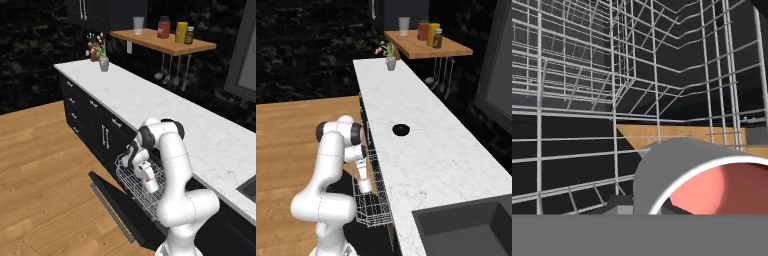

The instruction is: Pick up the cup and bowl from the counter, place them in the dishwasher, and close the dishwasher door.

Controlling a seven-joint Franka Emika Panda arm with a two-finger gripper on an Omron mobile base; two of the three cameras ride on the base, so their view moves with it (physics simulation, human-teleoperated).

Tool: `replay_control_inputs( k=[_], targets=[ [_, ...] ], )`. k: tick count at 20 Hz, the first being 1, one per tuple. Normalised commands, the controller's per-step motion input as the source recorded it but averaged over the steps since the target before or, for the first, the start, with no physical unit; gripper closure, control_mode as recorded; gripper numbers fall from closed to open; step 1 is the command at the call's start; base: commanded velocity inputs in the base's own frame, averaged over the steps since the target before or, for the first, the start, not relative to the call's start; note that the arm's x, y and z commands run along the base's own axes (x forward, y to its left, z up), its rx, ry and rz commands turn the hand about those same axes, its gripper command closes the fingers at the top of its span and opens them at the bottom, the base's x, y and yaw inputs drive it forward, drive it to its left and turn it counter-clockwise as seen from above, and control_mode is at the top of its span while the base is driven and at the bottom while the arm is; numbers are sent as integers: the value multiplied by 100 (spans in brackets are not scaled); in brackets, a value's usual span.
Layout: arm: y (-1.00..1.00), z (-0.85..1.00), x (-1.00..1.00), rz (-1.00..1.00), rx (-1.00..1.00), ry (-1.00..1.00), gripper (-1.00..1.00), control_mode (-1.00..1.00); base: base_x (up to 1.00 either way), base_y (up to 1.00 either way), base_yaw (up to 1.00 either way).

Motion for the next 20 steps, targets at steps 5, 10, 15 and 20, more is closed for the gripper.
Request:
replay_control_inputs(
  k=[5, 10, 15, 20],
  targets=[
    [0, -49, 18, 0, -1, 0, 100, -100, 0, 0, 0],
    [0, -49, 25, 0, -1, 1, 100, -100, 0, 0, 0],
    [0, -52, 31, 0, -2, 2, 100, -100, 0, 0, 0],
    [0, -52, 33, 0, -1, 4, 100, -100, 0, 0, 0]
  ],
)
